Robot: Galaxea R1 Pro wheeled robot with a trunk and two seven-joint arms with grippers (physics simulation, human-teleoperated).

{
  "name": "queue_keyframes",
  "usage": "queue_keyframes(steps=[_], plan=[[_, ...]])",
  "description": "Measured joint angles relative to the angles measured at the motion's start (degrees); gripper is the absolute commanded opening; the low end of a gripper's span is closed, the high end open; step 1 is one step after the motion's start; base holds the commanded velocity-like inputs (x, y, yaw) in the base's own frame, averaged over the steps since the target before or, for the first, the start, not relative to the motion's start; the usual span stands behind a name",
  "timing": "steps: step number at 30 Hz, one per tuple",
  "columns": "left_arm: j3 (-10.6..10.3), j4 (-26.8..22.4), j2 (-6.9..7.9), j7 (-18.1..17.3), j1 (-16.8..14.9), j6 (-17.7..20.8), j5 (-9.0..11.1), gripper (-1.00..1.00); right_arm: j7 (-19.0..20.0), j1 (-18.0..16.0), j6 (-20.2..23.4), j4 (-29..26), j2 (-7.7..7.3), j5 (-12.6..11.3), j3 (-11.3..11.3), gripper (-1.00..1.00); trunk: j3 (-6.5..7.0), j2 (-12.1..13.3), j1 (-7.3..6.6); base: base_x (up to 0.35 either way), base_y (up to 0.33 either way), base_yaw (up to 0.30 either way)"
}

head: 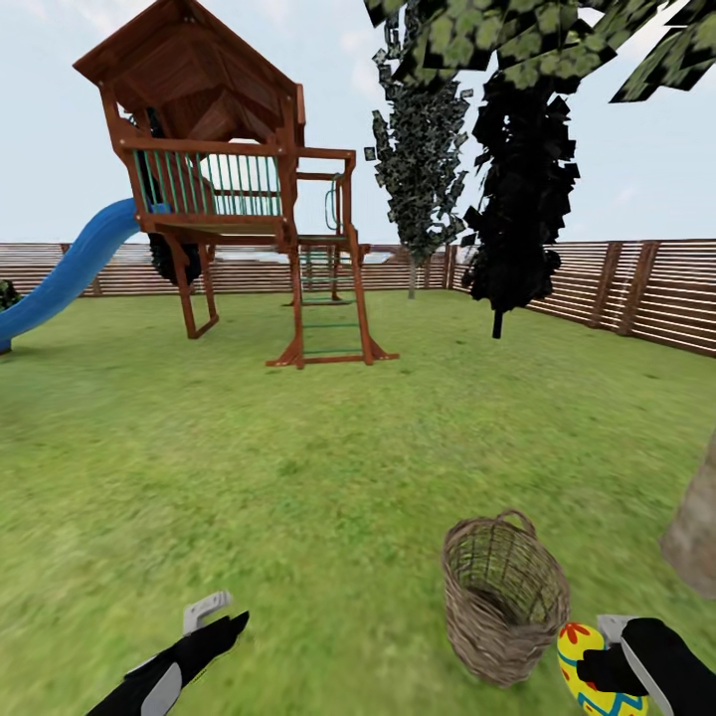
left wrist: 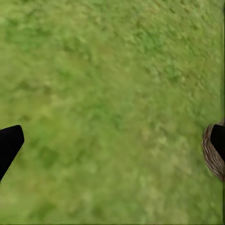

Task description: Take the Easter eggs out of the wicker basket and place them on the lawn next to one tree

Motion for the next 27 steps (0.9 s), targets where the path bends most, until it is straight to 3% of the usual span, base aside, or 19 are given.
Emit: queue_keyframes(steps=[10,27], plan=[[0.17,0.00,0.65,-1.10,0.00,0.00,0.23,1.00,0.01,0.00,-0.05,0.02,0.02,0.08,0.30,-1.00,0.00,0.00,0.01,0.267,0.225,0.000],[0.12,0.01,0.65,-0.75,0.00,0.32,0.16,1.00,0.00,0.00,-0.08,0.00,0.02,0.09,0.09,-1.00,0.00,0.00,0.02,0.033,0.334,0.000]])
